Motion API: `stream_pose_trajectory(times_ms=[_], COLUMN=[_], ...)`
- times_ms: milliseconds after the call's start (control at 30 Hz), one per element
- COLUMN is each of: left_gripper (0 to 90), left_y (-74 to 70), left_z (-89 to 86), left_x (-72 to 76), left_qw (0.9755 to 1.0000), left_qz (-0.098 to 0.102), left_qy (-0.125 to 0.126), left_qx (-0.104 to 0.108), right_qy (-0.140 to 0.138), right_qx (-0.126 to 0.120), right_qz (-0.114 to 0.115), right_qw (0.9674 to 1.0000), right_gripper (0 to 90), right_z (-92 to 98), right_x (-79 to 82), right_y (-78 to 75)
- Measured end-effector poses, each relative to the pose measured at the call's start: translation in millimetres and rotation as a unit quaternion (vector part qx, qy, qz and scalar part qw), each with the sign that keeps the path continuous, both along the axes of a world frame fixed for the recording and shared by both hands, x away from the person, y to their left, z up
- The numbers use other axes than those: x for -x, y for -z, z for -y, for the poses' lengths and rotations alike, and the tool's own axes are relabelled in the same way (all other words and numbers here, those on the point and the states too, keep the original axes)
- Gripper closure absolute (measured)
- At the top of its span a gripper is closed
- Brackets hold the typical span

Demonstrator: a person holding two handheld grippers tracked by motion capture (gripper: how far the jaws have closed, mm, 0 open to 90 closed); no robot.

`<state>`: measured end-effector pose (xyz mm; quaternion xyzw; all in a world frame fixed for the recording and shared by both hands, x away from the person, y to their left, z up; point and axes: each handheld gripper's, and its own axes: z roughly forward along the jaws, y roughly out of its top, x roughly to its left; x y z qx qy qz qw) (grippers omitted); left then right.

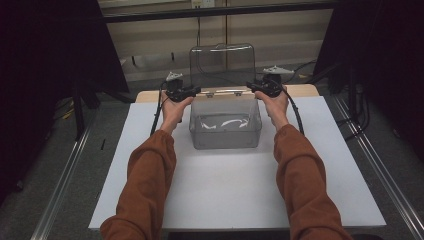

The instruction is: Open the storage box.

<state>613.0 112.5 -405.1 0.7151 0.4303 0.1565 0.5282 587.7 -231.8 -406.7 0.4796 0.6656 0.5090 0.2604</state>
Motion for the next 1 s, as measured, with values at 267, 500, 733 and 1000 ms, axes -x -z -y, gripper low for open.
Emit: stream_pose_trajectory(times_ms=[267,500,733,1000], left_gripper=[55.7,54.2,53.7,53.3], left_y=[2.5,2.1,2.3,2.2], left_z=[0.7,0.5,1.4,1.5], left_x=[-1.9,-2.7,-3.7,-5.2], left_qw=[0.9995,0.9992,0.9982,0.9977], left_qz=[-0.029,-0.039,-0.055,-0.064], left_qy=[-0.004,-0.005,-0.016,-0.016], left_qx=[0.009,0.009,0.017,0.02], right_qy=[-0.006,-0.005,-0.002,0.0], right_qx=[-0.01,-0.021,-0.021,-0.042], right_qz=[-0.019,-0.047,-0.069,-0.079], right_qw=[0.9998,0.9986,0.9974,0.996], right_gripper=[55.9,55.5,50.5,48.1], right_z=[2.7,3.0,0.1,-1.5], right_x=[-2.9,-6.0,-9.4,-11.5], right_y=[4.4,2.6,1.5,4.7])
